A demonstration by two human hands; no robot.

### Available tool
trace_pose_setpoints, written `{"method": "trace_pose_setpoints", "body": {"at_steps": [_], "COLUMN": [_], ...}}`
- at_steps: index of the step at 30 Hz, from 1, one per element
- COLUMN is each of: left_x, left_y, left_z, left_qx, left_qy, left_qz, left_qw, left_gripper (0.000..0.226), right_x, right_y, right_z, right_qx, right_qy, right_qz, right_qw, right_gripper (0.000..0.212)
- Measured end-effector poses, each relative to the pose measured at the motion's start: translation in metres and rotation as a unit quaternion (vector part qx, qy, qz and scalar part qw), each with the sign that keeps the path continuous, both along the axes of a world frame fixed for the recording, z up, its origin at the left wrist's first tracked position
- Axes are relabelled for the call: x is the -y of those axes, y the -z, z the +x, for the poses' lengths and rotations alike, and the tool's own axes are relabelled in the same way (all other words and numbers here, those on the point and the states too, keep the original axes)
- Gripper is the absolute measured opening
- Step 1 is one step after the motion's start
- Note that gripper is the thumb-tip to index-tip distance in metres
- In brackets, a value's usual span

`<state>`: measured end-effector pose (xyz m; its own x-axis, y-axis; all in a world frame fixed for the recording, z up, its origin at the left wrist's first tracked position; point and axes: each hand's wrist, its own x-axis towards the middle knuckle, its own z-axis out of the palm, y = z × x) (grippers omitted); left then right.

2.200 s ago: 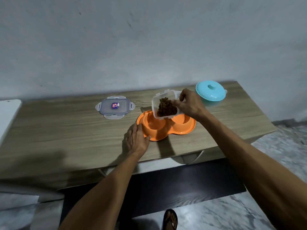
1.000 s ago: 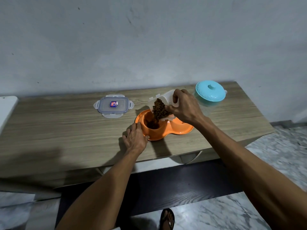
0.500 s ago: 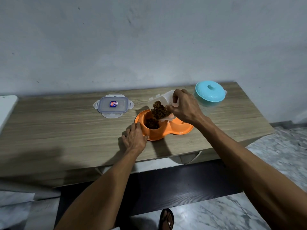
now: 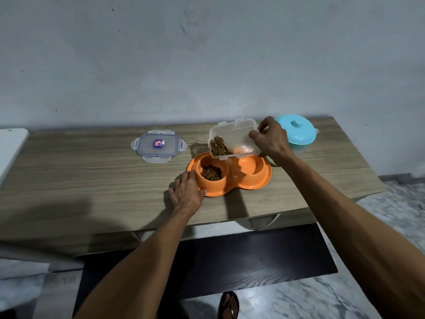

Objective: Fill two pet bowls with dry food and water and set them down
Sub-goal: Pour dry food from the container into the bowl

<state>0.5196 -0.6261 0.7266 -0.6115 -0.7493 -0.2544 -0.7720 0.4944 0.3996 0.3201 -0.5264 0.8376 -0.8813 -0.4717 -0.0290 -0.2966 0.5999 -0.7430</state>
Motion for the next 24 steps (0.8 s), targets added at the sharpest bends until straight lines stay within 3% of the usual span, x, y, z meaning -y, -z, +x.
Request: {"method": "trace_pose_setpoints", "body": {"at_steps": [4, 9, 14, 19, 24], "left_x": [-0.002, -0.001, 0.001, 0.001, 0.000], "left_y": [-0.002, 0.001, 0.008, 0.008, 0.009], "left_z": [0.001, 0.000, -0.002, -0.003, -0.003], "left_qx": [0.005, 0.010, 0.013, 0.020, 0.018], "left_qy": [0.001, -0.009, -0.019, -0.019, -0.021], "left_qz": [-0.006, -0.012, -0.022, -0.023, -0.025], "left_qw": [1.000, 1.000, 0.999, 0.999, 0.999], "left_gripper": [0.078, 0.076, 0.077, 0.078, 0.081], "right_x": [0.017, 0.048, 0.088, 0.107, 0.117], "right_y": [0.011, 0.037, 0.077, 0.075, 0.085], "right_z": [-0.016, -0.034, -0.060, -0.053, -0.051], "right_qx": [0.097, 0.135, 0.148, 0.132, 0.139], "right_qy": [0.016, 0.054, 0.072, 0.067, 0.067], "right_qz": [-0.036, -0.035, -0.045, -0.023, -0.016], "right_qw": [0.994, 0.989, 0.985, 0.989, 0.988], "right_gripper": [0.019, 0.015, 0.011, 0.020, 0.015]}}
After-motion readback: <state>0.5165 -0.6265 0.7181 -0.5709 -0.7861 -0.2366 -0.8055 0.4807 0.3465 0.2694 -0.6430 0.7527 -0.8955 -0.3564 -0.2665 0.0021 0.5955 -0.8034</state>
